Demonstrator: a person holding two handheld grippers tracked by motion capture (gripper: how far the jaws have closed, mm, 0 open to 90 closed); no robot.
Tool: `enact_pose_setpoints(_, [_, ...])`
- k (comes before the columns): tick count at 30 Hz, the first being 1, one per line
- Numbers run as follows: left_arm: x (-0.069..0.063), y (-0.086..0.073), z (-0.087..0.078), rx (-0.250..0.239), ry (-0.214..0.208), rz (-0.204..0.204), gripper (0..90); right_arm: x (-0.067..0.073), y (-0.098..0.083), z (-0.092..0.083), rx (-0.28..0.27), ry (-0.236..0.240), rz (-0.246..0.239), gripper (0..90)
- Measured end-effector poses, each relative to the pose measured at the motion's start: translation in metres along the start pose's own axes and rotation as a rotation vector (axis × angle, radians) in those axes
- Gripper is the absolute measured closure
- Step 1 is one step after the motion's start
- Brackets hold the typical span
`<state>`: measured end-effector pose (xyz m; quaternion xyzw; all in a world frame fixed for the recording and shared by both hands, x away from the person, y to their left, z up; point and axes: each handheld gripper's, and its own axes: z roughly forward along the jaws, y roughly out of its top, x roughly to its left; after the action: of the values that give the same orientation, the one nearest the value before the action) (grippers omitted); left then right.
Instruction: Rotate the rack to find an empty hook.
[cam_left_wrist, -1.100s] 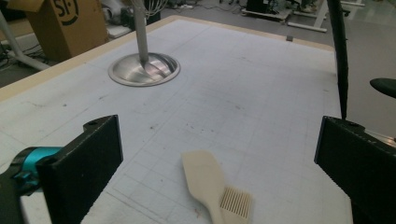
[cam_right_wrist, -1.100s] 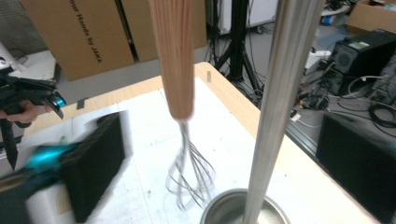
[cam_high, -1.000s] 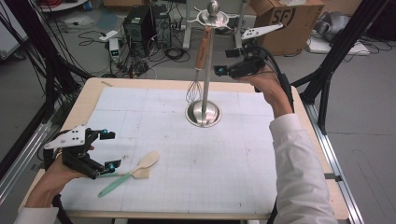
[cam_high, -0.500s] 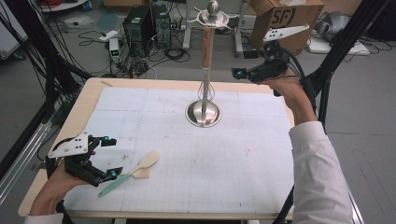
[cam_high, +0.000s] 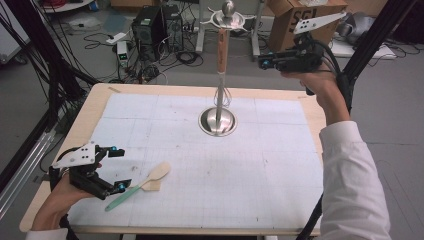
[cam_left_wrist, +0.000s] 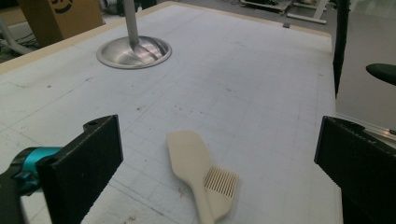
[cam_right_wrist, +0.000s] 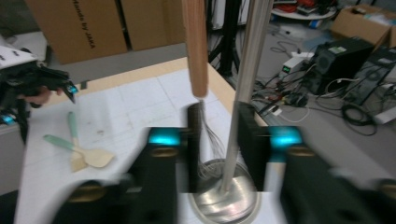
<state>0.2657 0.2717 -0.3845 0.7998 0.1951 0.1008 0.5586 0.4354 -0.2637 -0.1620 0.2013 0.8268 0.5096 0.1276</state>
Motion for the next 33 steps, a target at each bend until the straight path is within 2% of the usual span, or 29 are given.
enact_pose_setpoints(1, [0.0, 0.0, 0.0, 0.0, 0.0, -0.002, 1.6, -0.001, 0.002, 0.0, 0.003, -0.01, 0.005, 89.5])
enact_pose_setpoints(2, [0.0, 0.0, 0.0, 0.0, 0.0, -0.004, 1.7, -0.002, 0.003, -0.001, 0.001, -0.012, 0.008, 89.6])
enact_pose_setpoints(4, [0.0, 0.0, -0.001, -0.004, -0.001, -0.003, 1.7, -0.004, 0.007, -0.001, -0.007, 0.012, 0.013, 90.0])
enact_pose_setpoints(8, [0.001, 0.001, -0.003, -0.001, 0.003, 0.0, 1.7, -0.006, 0.016, 0.0, 0.009, 0.042, -0.007, 90.0])
enact_pose_setpoints(15, [0.002, 0.001, -0.003, -0.006, 0.006, -0.004, 1.7, -0.013, 0.038, -0.001, 0.104, 0.077, -0.041, 90.0])
enact_pose_setpoints(17, [0.002, 0.001, -0.004, -0.007, 0.005, -0.004, 1.7, -0.015, 0.045, -0.001, 0.124, 0.074, -0.059, 90.0])
enact_pose_setpoints(20, [0.002, 0.001, -0.004, -0.009, 0.01, -0.005, 1.7, -0.018, 0.054, 0.0, 0.147, 0.07, -0.061, 90.0])
enact_pose_setpoints(26, [0.002, 0.001, -0.005, -0.008, 0.012, -0.001, 1.7, -0.024, 0.065, 0.003, 0.131, 0.06, -0.068, 90.0])
enact_pose_setpoints(31, [0.002, 0.0, -0.002, 0.002, 0.009, 0.002, 1.7, -0.029, 0.068, 0.007, 0.164, 0.049, -0.062, 90.0])
enact_pose_setpoints(33, [0.002, 0.0, -0.002, 0.005, 0.008, -0.003, 1.7, -0.029, 0.072, 0.007, 0.156, 0.051, -0.057, 90.0])
